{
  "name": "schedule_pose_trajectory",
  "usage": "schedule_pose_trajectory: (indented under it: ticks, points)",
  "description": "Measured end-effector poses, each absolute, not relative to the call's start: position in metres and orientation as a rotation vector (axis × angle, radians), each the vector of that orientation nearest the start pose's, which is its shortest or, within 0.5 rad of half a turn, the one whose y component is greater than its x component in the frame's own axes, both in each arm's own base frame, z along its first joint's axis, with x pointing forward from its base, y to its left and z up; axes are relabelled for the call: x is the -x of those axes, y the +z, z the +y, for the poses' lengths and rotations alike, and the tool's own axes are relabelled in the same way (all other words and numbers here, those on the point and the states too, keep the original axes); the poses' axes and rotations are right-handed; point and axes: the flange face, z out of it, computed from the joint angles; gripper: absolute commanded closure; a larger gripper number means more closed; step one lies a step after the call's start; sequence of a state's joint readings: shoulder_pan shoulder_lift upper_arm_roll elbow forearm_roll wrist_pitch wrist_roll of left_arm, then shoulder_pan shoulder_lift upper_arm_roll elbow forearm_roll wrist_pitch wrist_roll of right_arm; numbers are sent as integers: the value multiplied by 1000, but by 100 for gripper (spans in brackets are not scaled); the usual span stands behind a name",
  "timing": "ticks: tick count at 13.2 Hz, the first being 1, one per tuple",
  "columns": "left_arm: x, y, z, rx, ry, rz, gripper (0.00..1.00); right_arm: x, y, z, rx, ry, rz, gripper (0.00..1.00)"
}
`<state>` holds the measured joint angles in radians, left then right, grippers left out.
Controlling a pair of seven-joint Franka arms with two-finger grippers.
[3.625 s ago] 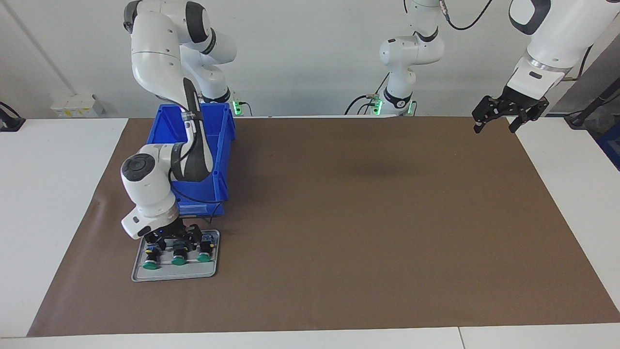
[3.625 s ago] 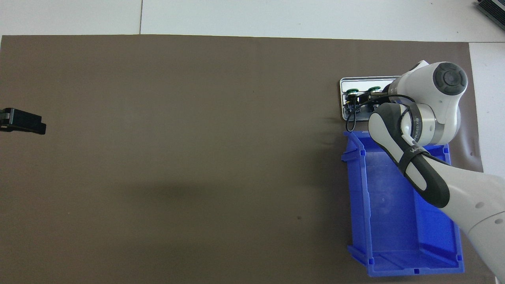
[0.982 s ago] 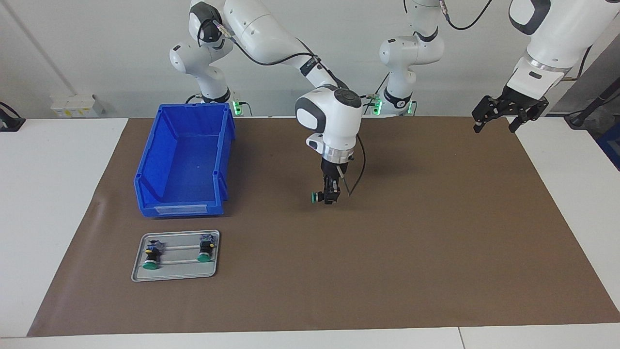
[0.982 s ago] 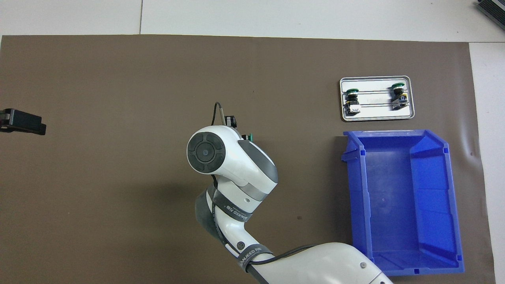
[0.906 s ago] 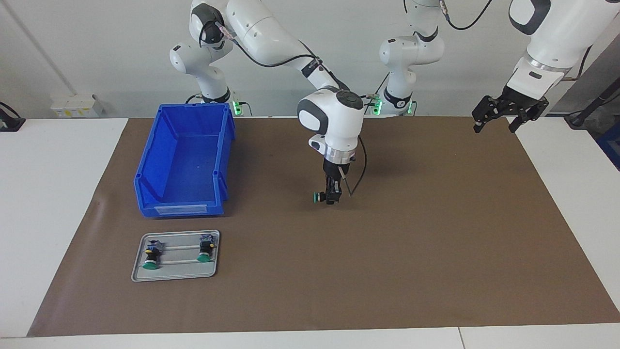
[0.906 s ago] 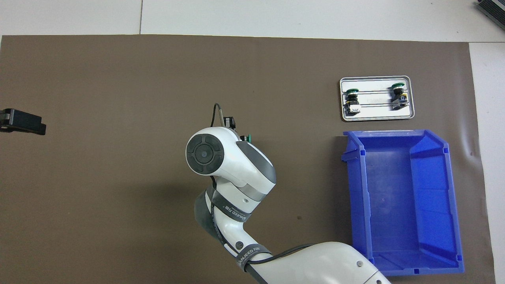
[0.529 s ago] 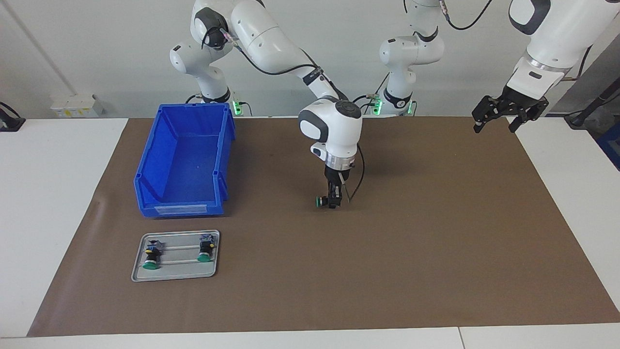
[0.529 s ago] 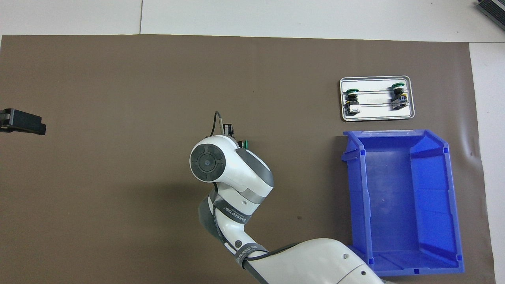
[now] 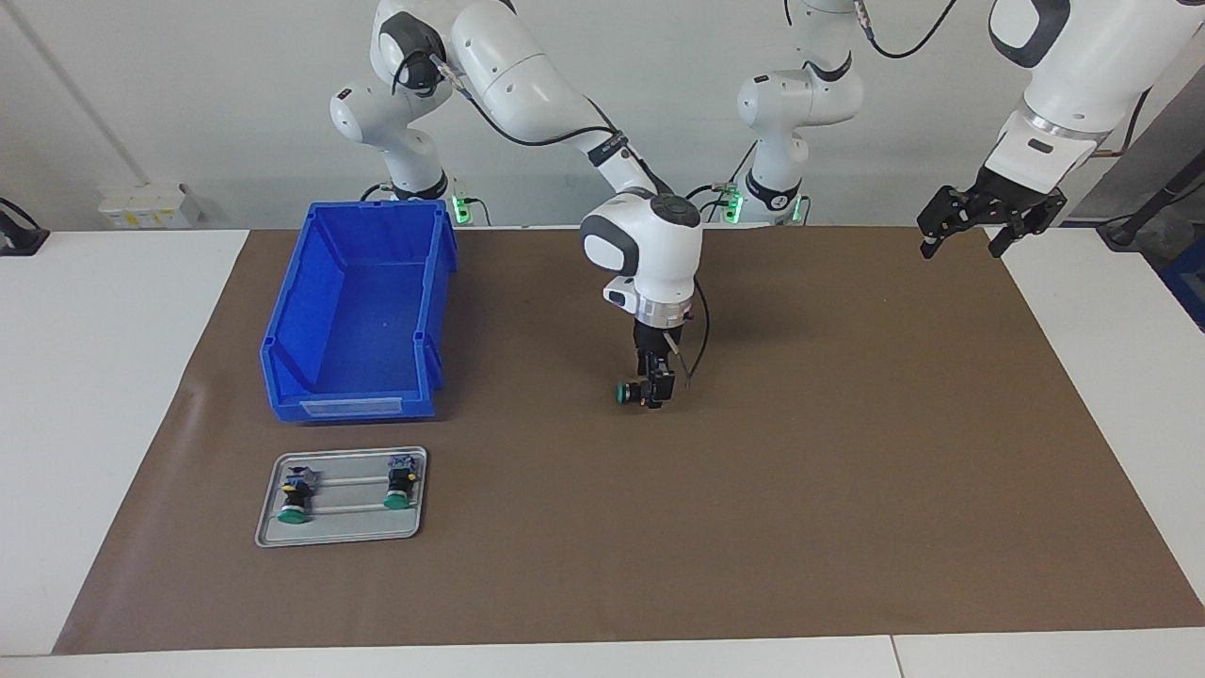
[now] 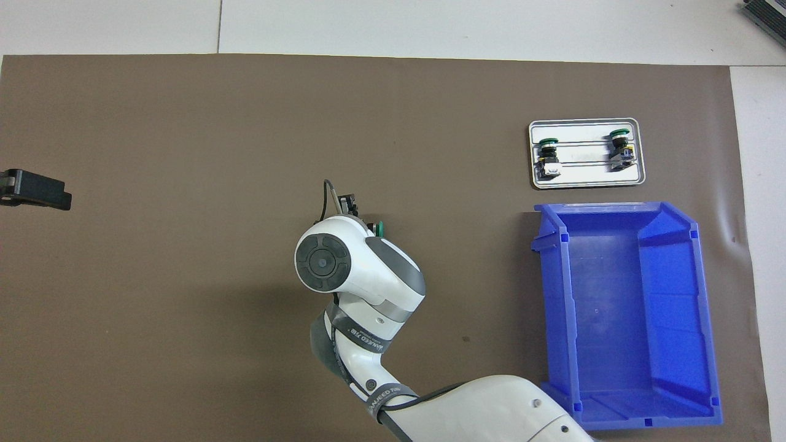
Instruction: Place and press button with both arms
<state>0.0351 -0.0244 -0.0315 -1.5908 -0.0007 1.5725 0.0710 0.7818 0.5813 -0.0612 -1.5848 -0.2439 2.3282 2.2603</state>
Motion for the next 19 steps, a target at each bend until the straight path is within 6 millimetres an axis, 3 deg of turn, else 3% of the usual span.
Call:
schedule_pose_trajectory:
  ticks: [2,4,7,10,12,15,19]
  points:
    - [-553,634,-4,3135,-100,123,0,-551,358,449,2336,-387,1781,0]
    - [-559,637,-9,3129,-187,135,0,-576,411,403,2405,-437,1672,0]
    - [-559,636,-21,3125,-185,208,0,-603,456,334,2559,-452,1500,0]
    - [-555,632,-65,3088,-175,516,0,-625,483,254,2733,-402,1303,0]
    - [-552,625,-105,3035,-187,761,0,-632,505,199,2805,-360,1199,0]
    - [-547,611,-157,2915,-252,1138,0,-630,532,121,2949,-291,986,0]
    - [-550,583,-218,2807,-342,1474,0,-611,563,35,3085,-183,749,0]
